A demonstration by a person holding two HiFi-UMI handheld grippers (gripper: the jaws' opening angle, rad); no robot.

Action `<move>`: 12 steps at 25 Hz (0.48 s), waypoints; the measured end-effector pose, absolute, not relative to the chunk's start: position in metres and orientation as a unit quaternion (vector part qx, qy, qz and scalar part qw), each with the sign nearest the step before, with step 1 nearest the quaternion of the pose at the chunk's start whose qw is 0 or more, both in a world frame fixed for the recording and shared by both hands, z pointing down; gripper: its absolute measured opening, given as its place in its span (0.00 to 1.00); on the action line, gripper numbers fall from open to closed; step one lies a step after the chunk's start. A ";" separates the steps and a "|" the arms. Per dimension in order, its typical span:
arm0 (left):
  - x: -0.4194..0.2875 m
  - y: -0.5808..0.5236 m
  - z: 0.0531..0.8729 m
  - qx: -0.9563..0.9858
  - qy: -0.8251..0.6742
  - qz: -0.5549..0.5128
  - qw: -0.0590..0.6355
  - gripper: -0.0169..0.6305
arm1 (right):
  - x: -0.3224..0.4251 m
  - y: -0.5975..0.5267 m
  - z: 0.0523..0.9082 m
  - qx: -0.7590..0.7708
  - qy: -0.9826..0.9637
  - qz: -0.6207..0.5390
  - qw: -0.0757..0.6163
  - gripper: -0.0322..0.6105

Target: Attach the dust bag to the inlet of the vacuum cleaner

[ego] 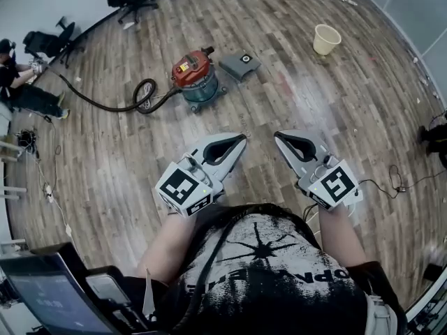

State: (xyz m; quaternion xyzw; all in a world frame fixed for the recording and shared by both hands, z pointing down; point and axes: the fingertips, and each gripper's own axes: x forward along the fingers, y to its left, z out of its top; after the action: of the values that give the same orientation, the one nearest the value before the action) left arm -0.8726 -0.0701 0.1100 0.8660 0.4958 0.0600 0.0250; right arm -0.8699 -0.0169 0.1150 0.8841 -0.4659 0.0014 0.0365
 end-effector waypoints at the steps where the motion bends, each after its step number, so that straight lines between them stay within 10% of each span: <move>1: -0.873 -0.069 0.110 0.866 0.496 0.060 0.025 0.03 | -0.870 -0.016 0.115 0.884 -0.465 0.002 0.038 0.06; 12: -0.876 -0.067 0.120 0.864 0.498 0.067 0.026 0.03 | -0.873 -0.009 0.109 0.888 -0.460 -0.017 -0.010 0.06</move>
State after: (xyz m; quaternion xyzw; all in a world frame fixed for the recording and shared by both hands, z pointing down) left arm -0.8757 -0.0665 0.1200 0.8640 0.4985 0.0666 0.0258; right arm -0.8734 -0.0092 0.1090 0.8878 -0.4598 -0.0171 -0.0105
